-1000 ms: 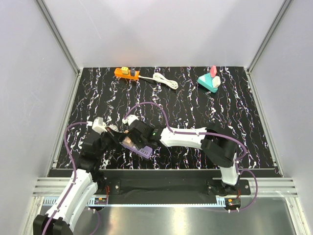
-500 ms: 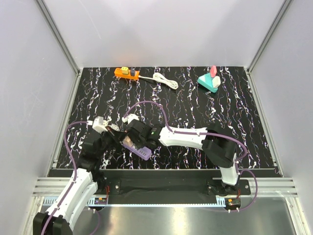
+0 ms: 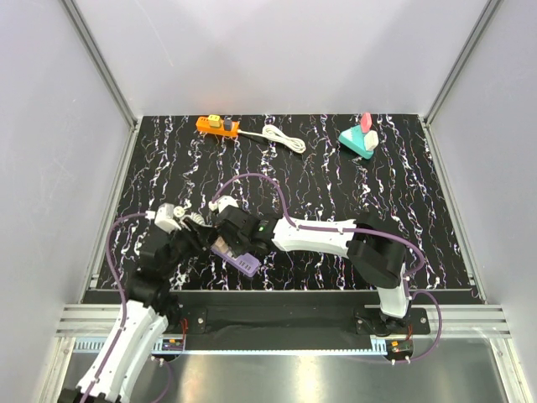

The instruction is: Pull the plug off the socket

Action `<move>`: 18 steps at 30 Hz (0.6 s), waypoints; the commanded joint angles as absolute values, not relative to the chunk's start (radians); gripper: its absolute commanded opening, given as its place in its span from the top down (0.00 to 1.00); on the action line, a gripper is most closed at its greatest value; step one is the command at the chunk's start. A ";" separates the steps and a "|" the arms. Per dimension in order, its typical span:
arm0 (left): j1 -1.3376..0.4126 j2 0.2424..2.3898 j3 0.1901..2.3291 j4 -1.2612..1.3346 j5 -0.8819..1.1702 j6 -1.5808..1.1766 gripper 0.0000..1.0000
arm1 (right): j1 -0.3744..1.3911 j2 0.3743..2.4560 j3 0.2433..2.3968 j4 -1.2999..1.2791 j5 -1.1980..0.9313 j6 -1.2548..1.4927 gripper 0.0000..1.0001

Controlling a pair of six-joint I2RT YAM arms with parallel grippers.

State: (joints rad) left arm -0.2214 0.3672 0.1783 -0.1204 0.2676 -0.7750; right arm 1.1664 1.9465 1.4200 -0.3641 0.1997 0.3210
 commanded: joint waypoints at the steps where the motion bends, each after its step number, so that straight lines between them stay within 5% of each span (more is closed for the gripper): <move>1: -0.224 0.273 0.245 -0.339 0.203 -0.817 0.39 | 1.169 1.907 1.440 -0.308 0.252 0.336 1.00; 18: -0.229 -0.069 0.198 -0.495 0.317 -1.032 0.46 | 1.117 1.914 1.453 -0.307 0.313 0.437 1.00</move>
